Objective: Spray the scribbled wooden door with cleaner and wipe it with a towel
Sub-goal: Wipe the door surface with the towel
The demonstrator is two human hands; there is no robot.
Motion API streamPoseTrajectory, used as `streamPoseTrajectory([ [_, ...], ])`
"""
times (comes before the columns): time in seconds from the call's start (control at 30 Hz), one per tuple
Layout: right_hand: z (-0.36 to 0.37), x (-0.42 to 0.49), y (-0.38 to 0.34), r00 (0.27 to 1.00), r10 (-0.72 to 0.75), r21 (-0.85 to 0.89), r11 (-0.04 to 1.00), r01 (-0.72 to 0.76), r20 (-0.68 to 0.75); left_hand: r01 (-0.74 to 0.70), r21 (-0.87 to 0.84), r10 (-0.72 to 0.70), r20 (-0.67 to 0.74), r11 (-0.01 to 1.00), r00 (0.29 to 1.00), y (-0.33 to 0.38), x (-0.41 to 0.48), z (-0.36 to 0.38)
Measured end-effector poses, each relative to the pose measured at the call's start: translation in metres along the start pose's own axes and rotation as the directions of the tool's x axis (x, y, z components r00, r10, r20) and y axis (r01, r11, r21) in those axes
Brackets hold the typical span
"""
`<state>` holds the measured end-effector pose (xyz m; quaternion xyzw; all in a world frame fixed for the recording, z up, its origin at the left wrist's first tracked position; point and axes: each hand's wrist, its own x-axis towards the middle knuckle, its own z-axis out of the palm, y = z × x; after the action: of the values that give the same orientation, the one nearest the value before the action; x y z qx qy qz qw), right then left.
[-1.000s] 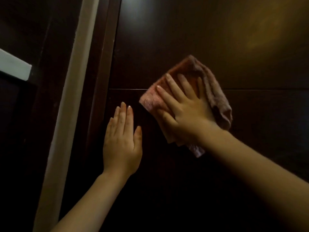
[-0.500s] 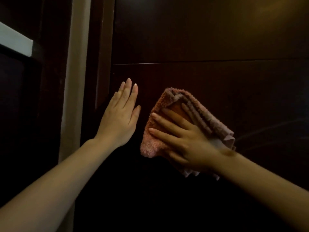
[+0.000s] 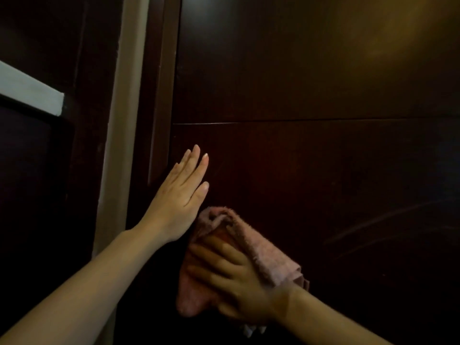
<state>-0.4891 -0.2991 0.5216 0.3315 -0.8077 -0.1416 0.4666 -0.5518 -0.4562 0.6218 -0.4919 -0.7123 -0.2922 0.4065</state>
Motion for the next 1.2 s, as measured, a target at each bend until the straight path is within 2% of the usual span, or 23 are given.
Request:
streamPoseTrajectory([
  [0.13,-0.053,0.035,0.041,0.998,-0.03,-0.264,0.964,0.012,-0.062,0.04,-0.213,-0.049,-0.037,0.976,0.998,0.001,0.0,-0.008],
  [0.23,-0.082,0.073,0.068,0.995,-0.017,-0.429,0.903,-0.026,-0.096,0.059,-0.28,-0.078,-0.054,0.958,0.995,-0.001,0.0,-0.015],
  [0.3,-0.101,0.093,0.08,0.992,0.065,-0.52,0.847,-0.114,-0.11,0.075,-0.25,-0.093,-0.058,0.965,0.994,-0.003,-0.003,-0.017],
  [0.37,-0.115,0.097,0.085,0.972,0.222,-0.591,0.774,-0.227,-0.083,0.082,-0.183,-0.102,-0.101,0.98,0.99,-0.001,-0.004,-0.015],
  [0.43,-0.116,0.085,0.079,0.939,0.323,-0.608,0.724,-0.325,-0.118,0.114,-0.098,-0.128,-0.151,0.989,0.98,0.01,-0.003,-0.006],
  [0.57,-0.092,0.038,0.049,0.907,0.352,-0.545,0.726,-0.42,-0.23,0.251,0.082,-0.229,-0.209,0.965,0.951,0.038,0.003,0.022],
  [0.7,-0.088,-0.005,0.038,0.941,0.292,-0.511,0.79,-0.339,-0.173,0.334,0.134,-0.291,-0.268,0.933,0.919,0.046,0.006,0.035],
  [0.87,-0.113,-0.041,0.053,0.97,0.217,-0.462,0.854,-0.241,-0.105,0.338,0.231,-0.252,-0.336,0.912,0.908,0.042,0.005,0.049],
  [0.97,-0.13,-0.054,0.059,0.944,0.31,-0.559,0.766,-0.317,-0.111,0.358,0.233,-0.255,-0.377,0.904,0.89,0.04,0.006,0.052],
  [1.03,-0.122,-0.052,0.048,0.876,0.437,-0.582,0.665,-0.468,-0.205,0.371,0.229,-0.258,-0.405,0.9,0.877,0.041,0.008,0.054],
  [1.1,-0.102,-0.044,0.032,0.789,0.536,-0.531,0.594,-0.604,-0.299,0.375,0.232,-0.259,-0.411,0.897,0.874,0.042,0.009,0.056],
  [1.17,-0.089,-0.039,0.022,0.762,0.567,-0.51,0.577,-0.638,-0.313,0.366,0.243,-0.25,-0.403,0.898,0.88,0.043,0.009,0.057],
  [1.2,-0.089,-0.041,0.022,0.777,0.556,-0.52,0.589,-0.619,-0.295,0.364,0.247,-0.248,-0.398,0.898,0.883,0.043,0.009,0.056],
])
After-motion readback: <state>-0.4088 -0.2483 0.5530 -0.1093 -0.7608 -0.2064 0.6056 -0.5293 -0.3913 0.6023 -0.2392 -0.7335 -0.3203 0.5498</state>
